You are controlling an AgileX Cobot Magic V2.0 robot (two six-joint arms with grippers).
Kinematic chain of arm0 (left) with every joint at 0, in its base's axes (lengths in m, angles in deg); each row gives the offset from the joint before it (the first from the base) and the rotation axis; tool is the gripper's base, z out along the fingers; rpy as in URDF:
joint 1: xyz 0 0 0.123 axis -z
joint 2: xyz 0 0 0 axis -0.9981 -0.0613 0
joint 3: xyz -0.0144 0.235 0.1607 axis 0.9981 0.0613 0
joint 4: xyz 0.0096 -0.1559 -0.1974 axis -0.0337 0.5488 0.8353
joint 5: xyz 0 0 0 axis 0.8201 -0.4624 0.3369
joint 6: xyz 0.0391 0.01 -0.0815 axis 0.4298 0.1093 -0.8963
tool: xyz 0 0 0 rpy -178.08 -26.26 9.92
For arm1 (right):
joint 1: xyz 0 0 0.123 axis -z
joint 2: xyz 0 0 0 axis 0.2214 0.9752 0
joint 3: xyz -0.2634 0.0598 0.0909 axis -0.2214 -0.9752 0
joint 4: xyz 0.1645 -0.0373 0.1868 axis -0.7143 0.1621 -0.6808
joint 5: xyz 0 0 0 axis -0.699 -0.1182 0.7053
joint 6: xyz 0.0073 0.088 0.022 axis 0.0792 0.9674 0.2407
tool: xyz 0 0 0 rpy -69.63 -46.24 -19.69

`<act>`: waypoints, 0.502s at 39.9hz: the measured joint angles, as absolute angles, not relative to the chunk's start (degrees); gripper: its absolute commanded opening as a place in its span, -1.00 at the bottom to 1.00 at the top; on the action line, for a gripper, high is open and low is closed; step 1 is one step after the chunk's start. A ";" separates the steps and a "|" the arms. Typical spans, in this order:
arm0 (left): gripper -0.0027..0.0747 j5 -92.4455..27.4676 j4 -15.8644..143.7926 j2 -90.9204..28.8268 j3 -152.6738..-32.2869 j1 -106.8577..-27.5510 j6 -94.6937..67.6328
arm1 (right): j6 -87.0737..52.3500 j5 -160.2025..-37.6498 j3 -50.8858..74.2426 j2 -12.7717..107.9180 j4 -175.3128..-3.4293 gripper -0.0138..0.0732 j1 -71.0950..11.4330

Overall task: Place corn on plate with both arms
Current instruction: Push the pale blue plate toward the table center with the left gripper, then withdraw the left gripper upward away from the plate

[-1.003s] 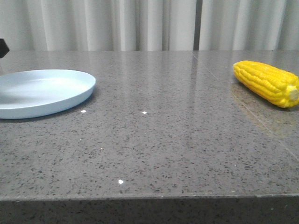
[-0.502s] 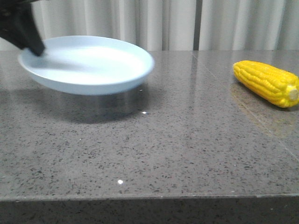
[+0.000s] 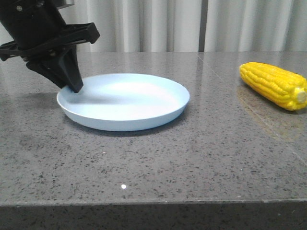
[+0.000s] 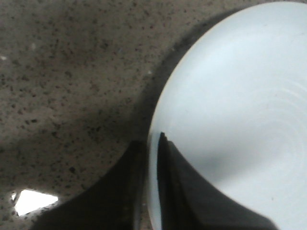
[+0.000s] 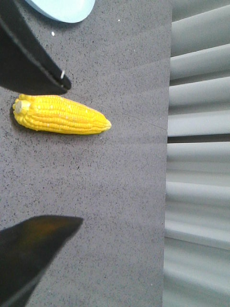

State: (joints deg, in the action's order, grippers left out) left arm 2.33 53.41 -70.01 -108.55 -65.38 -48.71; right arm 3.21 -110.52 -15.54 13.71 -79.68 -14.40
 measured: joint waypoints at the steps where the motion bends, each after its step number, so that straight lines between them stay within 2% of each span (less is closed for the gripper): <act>1: -0.10 2.20 53.41 -70.01 -108.55 -65.30 -48.71 | 3.21 -110.52 -15.54 13.71 -79.68 0.58 -14.40; 5: 0.17 1.99 53.04 -70.01 -108.55 -65.16 -48.71 | 3.21 -110.52 -15.54 13.71 -79.68 0.58 -14.40; 7: 0.17 1.99 52.12 -69.38 -108.55 -65.28 -48.71 | 3.21 -110.52 -15.54 13.71 -79.68 0.58 -14.40; 10: 0.04 1.99 50.41 -67.58 -108.55 -66.01 -48.71 | 3.21 -110.52 -15.54 13.71 -79.68 0.58 -14.40; 15: -0.43 1.99 46.54 -61.82 -108.45 -68.62 -49.50 | 3.21 -110.52 -15.54 13.71 -79.68 0.58 -14.40; 19: -0.96 2.09 42.70 -55.84 -106.83 -70.24 -49.89 | 3.21 -110.52 -15.54 13.71 -79.68 0.58 -14.40; 20: -0.97 2.09 41.96 -54.43 -105.93 -70.61 -50.04 | 3.21 -110.52 -15.54 13.71 -79.68 0.58 -14.40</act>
